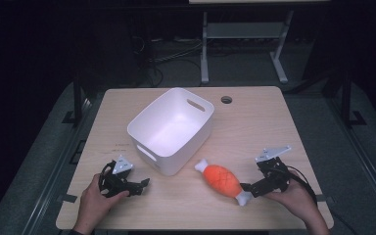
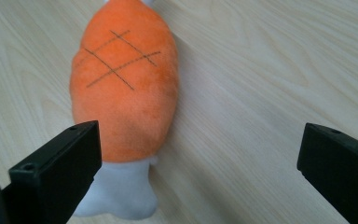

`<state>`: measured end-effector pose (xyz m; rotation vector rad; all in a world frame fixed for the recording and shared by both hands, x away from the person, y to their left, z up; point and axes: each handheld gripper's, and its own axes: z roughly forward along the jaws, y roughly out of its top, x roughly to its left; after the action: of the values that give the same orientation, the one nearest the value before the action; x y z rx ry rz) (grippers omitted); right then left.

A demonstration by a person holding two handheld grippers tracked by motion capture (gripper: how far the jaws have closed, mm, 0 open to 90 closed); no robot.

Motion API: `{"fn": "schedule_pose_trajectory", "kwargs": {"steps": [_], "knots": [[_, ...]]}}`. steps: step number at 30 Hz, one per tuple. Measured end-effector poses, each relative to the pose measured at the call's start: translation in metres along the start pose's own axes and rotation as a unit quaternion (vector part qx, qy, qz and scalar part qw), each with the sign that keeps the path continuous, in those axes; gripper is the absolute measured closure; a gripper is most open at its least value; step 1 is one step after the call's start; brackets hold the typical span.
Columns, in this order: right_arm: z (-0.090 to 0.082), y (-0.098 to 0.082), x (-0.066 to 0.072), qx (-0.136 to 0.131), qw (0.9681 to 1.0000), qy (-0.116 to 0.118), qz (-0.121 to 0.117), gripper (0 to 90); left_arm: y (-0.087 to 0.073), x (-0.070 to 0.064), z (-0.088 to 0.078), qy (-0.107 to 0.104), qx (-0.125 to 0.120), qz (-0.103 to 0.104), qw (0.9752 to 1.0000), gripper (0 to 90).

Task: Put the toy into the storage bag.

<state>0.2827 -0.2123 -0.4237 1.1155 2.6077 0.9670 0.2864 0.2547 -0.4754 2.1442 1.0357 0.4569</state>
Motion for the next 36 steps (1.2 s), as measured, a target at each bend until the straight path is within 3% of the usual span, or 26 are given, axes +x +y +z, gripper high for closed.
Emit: {"fn": "schedule_pose_trajectory", "kwargs": {"steps": [10, 22, 36], "knots": [[0.006, 0.019, 0.01, -0.002, 0.9997, 0.016, -0.018, 0.0, 0.0, 0.0, 0.0, 0.0, -0.001, -0.001, 1.0, 12.7], [0.025, 0.042, 0.027, 0.009, 0.9981, 0.036, -0.048, 0.0, 0.0, 0.0, 0.0, 0.0, -0.001, -0.001, 1.0, 12.7], [0.055, 0.053, 0.037, 0.029, 0.9973, 0.047, -0.049, 0.0, 0.0, 0.0, 0.0, 0.0, -0.001, -0.001, 1.0, 12.8]]}}
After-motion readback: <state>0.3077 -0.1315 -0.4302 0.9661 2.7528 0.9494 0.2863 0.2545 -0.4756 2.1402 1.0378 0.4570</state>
